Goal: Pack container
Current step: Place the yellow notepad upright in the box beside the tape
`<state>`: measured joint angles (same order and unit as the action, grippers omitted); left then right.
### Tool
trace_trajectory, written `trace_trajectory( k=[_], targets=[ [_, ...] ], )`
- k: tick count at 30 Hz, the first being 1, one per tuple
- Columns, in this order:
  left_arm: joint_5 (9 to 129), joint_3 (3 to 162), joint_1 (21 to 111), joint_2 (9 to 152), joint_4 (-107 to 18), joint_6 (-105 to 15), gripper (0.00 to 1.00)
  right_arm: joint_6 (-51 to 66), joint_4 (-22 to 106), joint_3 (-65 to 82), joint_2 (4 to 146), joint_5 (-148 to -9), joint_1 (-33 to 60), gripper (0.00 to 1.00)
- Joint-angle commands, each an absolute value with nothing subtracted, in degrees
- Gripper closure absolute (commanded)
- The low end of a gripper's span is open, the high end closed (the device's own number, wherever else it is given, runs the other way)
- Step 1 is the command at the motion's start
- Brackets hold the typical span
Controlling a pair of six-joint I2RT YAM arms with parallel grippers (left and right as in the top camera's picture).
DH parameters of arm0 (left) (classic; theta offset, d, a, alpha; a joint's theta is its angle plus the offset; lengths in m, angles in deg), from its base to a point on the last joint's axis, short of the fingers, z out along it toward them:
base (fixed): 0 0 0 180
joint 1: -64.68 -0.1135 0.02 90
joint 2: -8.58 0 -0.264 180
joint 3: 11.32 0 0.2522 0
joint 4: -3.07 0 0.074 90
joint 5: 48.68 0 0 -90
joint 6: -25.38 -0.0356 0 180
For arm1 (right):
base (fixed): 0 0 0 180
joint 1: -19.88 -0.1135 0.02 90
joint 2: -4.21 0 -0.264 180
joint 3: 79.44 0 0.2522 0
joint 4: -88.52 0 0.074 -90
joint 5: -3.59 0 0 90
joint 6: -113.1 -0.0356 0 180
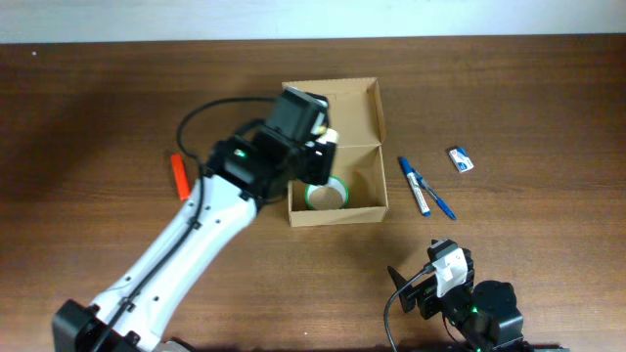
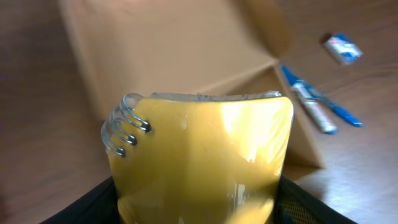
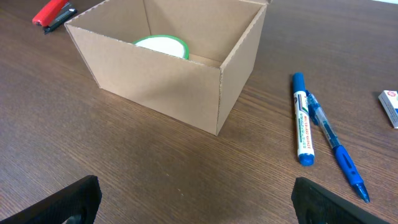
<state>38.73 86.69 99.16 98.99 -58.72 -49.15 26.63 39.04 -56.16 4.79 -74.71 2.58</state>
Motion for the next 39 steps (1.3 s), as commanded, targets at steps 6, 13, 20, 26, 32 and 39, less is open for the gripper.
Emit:
trace_trajectory(
  k=[6,13,20,26,32,39],
  targets=[
    [38.5,87.7,108.1,109.0,-51.8,-31.1,0.30,27.0,39.0,-56.5,4.4,-74.2,2.3,0.01],
    [38.4,87.7,110.5,114.2,-51.8,-21.9,0.30,27.0,39.0,-56.5,4.4,-74.2,2.3,0.01],
    [37.0,87.7,110.5,116.8,-52.1,-18.8,0.30,27.0,39.0,-56.5,4.4,-74.2,2.3,0.01],
    [37.2,87.7,110.5,116.9,-50.9,-17.9,0.30,27.0,39.0,-56.5,4.4,-74.2,2.3,0.01],
    [38.7,87.7,110.5,116.9,-50.7,-18.0,0.13,27.0,39.0,-56.5,4.4,-74.2,2.3,0.01],
    [39.4,91.3,110.5,115.1,-54.9,-22.3,0.13,27.0,39.0,-56.5,4.4,-74.2,2.3,0.01]
  ],
)
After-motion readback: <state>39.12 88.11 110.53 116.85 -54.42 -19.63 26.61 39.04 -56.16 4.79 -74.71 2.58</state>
